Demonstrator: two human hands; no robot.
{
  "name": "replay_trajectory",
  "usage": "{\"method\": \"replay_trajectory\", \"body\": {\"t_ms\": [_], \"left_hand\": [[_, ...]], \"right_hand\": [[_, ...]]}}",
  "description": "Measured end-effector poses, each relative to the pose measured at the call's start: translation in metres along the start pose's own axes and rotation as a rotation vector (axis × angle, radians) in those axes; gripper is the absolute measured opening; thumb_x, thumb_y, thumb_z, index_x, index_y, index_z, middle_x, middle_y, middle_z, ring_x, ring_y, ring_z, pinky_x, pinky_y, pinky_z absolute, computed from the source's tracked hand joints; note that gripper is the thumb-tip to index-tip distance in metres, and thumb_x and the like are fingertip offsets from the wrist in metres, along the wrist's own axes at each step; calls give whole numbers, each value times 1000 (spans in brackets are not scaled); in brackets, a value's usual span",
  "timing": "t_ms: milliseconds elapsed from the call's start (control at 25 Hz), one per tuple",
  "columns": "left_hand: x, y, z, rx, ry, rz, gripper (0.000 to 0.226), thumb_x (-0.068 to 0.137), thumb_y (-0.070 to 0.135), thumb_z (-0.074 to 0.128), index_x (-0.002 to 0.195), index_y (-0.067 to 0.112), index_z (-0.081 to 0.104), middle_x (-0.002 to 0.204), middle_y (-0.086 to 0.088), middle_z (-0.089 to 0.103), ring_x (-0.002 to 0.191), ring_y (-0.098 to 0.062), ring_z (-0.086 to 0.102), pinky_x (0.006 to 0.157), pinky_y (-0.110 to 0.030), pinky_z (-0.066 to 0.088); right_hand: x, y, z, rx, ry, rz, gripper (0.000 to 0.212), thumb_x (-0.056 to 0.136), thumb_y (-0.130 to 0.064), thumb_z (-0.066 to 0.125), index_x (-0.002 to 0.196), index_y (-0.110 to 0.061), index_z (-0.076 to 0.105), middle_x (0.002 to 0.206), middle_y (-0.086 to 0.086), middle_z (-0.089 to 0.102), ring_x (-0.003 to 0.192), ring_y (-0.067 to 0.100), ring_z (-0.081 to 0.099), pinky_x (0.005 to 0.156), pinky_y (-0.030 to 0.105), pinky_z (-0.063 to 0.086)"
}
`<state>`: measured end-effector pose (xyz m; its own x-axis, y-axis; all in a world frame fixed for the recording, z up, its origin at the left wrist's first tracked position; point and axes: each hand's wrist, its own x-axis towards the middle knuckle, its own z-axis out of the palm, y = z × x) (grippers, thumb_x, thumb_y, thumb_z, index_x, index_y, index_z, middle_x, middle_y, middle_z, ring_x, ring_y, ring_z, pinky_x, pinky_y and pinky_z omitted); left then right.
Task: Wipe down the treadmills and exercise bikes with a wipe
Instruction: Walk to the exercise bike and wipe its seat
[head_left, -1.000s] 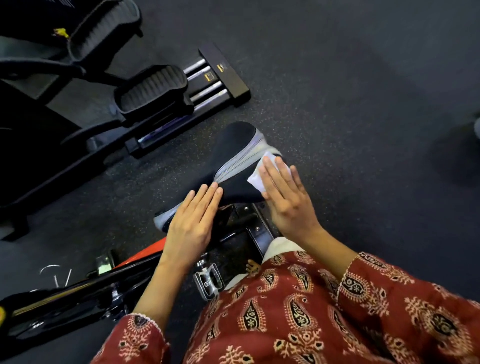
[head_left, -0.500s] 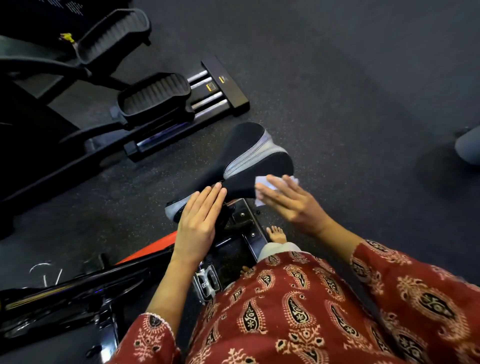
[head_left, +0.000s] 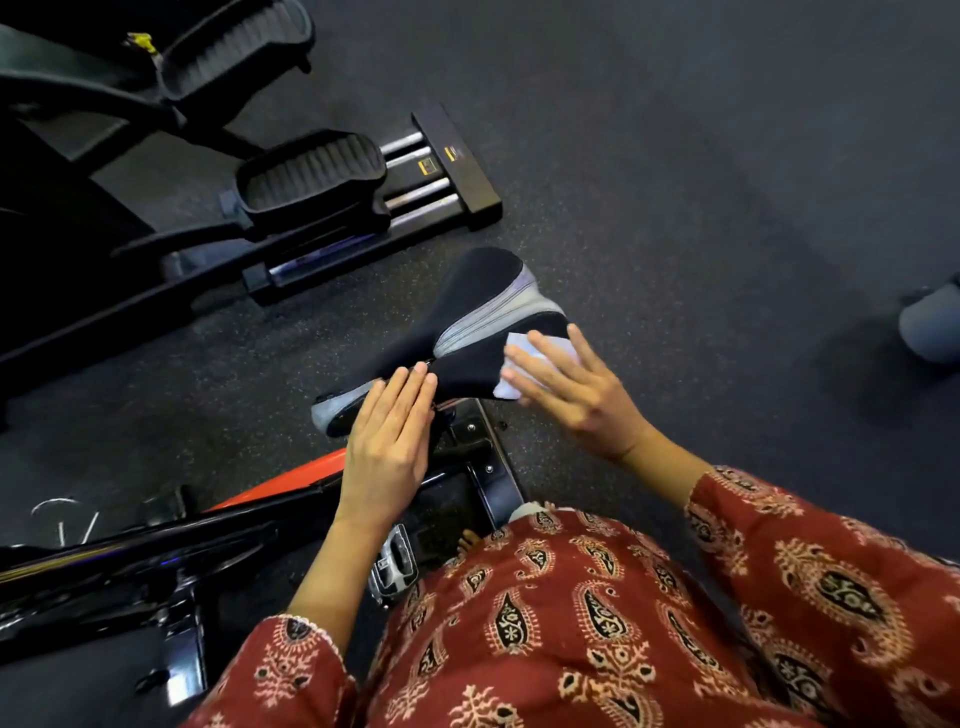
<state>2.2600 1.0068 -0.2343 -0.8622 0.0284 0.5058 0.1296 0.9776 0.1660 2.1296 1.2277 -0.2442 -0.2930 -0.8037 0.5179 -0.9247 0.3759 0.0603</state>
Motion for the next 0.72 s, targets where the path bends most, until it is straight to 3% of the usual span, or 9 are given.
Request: {"method": "replay_trajectory", "body": {"t_ms": [80,160,280,400,520,640,720], "left_hand": [[2,10,3,6,-15,-12,39,91,5,57,129,-4,54,137,-19,50,129,-28,44,111,-42,32],[8,20,8,-6,-31,-26,40,94,11,52,132,-4,51,139,-20,47,133,-28,40,114,-41,27],[15,29,15,-23,-41,-49,42,95,16,52,132,-4,50,139,-21,47,134,-28,38,115,-41,25],[21,39,20,-18,-43,-77,44,96,20,52,133,-5,49,140,-21,45,134,-30,38,116,-42,25],[22,49,21,-34,-49,-150,47,96,22,50,135,-3,46,143,-20,42,137,-29,33,118,-39,19],[18,54,22,-33,-64,-210,48,96,22,49,138,-1,43,146,-17,39,140,-25,28,119,-37,14],[18,55,23,-30,-64,-230,50,95,21,50,139,1,42,148,-15,37,142,-23,25,120,-36,12]], "right_hand": [[11,-17,9,48,-9,-91,39,102,-4,31,135,-6,51,142,13,49,133,32,43,110,53,31],[6,-10,9,46,-30,-133,37,101,-5,36,136,-6,51,143,13,48,134,30,42,111,49,32],[-6,5,1,152,11,109,41,98,-8,49,138,-3,46,144,16,45,137,31,39,111,47,33],[0,1,-1,374,32,333,41,98,-7,45,137,8,44,145,25,39,140,37,31,115,46,28],[8,-22,0,459,56,539,44,100,-8,39,142,7,35,151,21,29,145,33,15,119,39,17],[-8,-8,-1,295,-20,268,44,101,-14,36,143,-2,37,150,15,37,143,31,24,118,47,18],[-8,9,-1,229,-26,282,45,101,-19,36,144,-5,39,150,12,39,142,29,29,115,54,18]]}}
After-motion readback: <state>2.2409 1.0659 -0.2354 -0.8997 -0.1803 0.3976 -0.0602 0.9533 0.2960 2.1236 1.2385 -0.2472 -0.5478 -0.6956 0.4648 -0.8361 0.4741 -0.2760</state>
